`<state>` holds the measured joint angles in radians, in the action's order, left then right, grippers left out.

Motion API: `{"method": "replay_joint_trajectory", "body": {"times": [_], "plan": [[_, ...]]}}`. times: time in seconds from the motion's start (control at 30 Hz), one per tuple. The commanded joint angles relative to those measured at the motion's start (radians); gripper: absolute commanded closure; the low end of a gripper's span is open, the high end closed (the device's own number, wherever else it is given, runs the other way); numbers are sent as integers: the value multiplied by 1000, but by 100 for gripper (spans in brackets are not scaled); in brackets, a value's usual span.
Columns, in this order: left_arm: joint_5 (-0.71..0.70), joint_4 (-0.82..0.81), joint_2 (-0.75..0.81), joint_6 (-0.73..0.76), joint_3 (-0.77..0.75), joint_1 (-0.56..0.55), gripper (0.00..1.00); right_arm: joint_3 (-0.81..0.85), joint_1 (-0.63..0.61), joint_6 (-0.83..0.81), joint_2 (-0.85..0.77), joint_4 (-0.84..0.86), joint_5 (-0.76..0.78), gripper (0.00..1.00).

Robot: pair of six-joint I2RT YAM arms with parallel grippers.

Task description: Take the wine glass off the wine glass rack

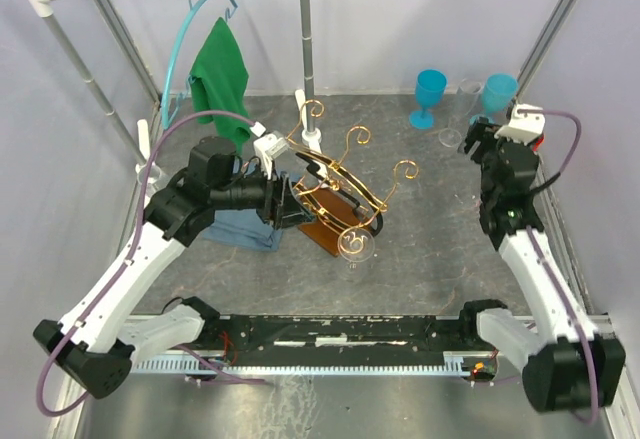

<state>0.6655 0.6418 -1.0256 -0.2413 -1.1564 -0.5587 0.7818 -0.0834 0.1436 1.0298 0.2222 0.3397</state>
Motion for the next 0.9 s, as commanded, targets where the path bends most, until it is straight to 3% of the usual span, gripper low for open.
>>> {"method": "replay_joint_trajectory", "body": {"times": [0.0,0.4,0.87], "plan": [[76,-74,21,-124,-9,-3,32,1,-11,126,-150,-240,-117,18],[110,-106,-32,-169,-87,-49,31,26,-18,175,-225,-349,-206,21],[-47,-90,-167,-153,-77,-244,34,-31,-18,194,-268,-309,-200,23]]}}
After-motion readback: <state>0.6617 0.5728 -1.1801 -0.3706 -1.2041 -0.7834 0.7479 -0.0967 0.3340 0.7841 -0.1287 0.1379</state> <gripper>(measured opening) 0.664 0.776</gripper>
